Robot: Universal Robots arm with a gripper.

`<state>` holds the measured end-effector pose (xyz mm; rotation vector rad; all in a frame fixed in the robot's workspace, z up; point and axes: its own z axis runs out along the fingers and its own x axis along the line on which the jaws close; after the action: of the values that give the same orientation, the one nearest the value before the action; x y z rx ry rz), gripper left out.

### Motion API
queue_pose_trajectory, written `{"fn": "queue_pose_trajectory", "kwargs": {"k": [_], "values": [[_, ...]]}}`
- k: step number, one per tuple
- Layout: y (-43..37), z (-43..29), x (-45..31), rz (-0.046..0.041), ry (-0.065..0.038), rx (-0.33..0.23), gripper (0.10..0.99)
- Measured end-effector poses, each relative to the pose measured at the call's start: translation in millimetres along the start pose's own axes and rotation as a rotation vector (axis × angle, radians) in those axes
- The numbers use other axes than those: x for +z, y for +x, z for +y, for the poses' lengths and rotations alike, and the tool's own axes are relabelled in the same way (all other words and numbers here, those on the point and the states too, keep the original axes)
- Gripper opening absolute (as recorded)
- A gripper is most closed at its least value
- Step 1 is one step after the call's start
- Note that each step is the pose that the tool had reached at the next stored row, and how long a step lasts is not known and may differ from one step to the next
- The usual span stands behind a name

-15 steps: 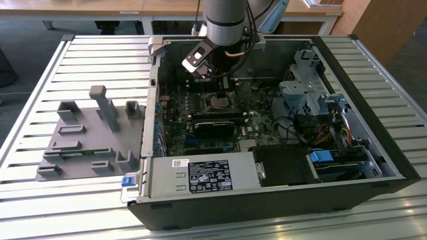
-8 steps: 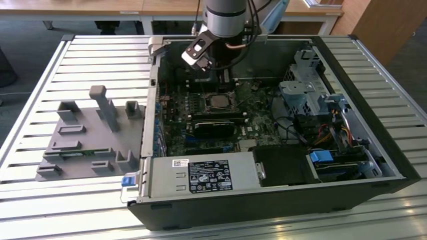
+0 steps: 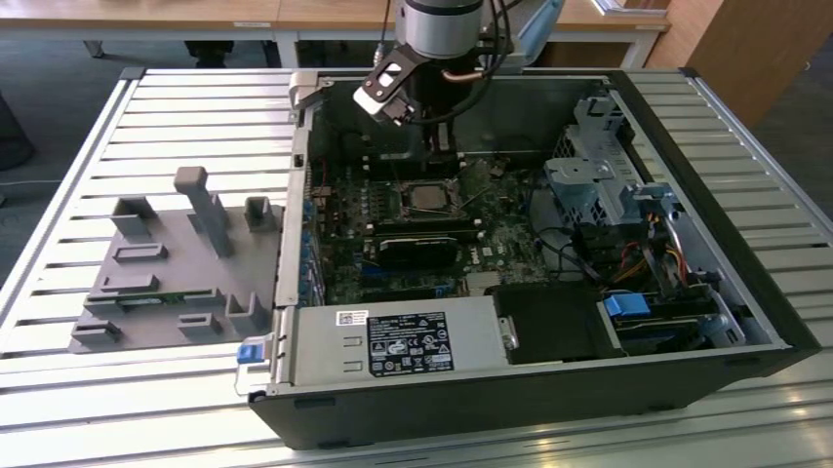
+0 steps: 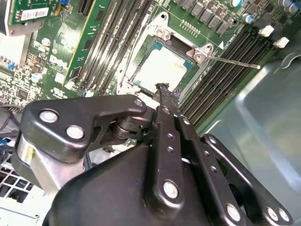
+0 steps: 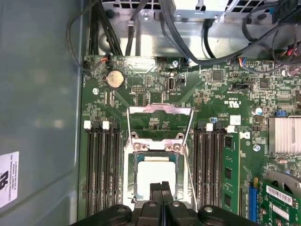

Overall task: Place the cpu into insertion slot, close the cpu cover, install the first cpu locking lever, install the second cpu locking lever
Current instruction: 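Close the cpu cover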

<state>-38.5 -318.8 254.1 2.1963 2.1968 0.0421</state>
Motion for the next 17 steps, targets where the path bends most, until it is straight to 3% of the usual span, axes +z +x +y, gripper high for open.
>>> {"fn": "queue_pose_trajectory", "kwargs": {"k": [6, 17], "values": [[-2.0, 0.7, 0.1, 0.0002, 0.000, 0.000, 0.106], [-2.1, 16.6, 0.8, 0.0002, 0.000, 0.000, 0.106]]}}
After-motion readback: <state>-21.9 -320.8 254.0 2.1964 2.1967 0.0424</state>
